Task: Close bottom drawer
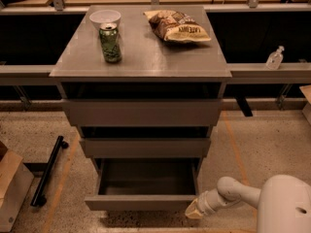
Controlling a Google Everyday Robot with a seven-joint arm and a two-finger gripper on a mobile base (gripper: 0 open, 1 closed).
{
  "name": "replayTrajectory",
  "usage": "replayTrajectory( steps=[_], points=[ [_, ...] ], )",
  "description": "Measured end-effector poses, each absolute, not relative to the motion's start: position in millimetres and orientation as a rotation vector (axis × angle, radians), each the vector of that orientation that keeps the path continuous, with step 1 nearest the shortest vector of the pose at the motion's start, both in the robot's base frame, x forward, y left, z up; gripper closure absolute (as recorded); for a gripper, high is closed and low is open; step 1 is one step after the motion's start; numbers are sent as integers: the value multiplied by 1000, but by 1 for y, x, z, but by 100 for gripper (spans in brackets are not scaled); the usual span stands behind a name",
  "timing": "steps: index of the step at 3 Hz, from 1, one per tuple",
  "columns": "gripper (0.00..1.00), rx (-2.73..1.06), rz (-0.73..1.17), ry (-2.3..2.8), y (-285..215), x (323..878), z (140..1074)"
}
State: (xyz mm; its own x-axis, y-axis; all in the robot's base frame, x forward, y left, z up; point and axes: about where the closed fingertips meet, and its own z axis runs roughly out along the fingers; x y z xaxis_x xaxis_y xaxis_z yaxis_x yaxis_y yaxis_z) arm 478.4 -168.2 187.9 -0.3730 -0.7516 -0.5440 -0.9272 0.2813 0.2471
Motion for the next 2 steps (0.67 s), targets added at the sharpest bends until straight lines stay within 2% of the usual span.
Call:
replayTrajectory(
  steps=[1, 2],
  points=[
    [100, -1541, 666, 2140, -155, 517, 183],
    [100, -1540, 656, 2132, -153, 523, 181]
  ],
)
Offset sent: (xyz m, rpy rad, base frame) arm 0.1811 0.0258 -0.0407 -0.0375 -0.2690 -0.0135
